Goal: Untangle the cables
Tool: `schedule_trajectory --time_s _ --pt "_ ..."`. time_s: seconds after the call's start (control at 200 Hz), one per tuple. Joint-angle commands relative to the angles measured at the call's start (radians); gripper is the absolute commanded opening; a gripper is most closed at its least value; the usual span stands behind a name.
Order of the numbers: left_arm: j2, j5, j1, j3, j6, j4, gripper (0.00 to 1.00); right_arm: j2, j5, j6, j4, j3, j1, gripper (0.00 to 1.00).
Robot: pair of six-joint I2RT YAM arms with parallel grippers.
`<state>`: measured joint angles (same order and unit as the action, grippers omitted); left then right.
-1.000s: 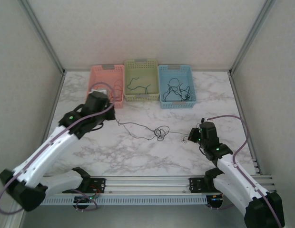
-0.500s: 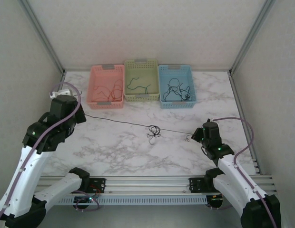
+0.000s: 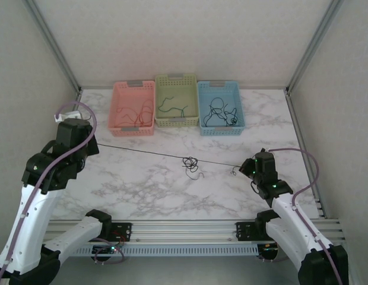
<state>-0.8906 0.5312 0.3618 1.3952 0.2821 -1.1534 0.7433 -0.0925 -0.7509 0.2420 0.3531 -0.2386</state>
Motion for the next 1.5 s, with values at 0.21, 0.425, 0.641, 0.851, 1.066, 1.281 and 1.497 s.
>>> schedule_trajectory --time_s 0.21,0.425,0.641,0.851,1.066,1.281,1.497 --pt "0.016 -0.181 -0.046 -0.039 0.017 0.045 0.0 -0.029 -0.055 0.037 0.062 -0.037 0.073 0.0" --pt "-0.065 -0.609 -0.004 -0.341 0.146 0.293 0.0 0.004 0.17 0.115 0.02 -0.005 0.074 0.02" --pt "-0.162 -0.435 0.12 -0.363 0.175 0.26 0.0 0.074 0.239 0.144 0.087 0.071 0.071 0.57" --pt "-0.178 -0.445 0.152 -0.419 0.241 0.316 0.0 0.05 0.189 0.18 0.214 0.211 0.061 0.67" --pt "-0.192 -0.421 0.161 -0.476 0.279 0.356 0.0 0.097 0.005 0.22 0.441 0.376 0.02 0.71" --pt "-0.187 -0.393 0.161 -0.463 0.28 0.332 0.0 0.144 -0.253 0.193 0.523 0.446 0.02 0.9" --pt "-0.19 -0.377 0.161 -0.464 0.281 0.318 0.0 0.227 -0.27 0.256 0.531 0.583 0.02 0.9"
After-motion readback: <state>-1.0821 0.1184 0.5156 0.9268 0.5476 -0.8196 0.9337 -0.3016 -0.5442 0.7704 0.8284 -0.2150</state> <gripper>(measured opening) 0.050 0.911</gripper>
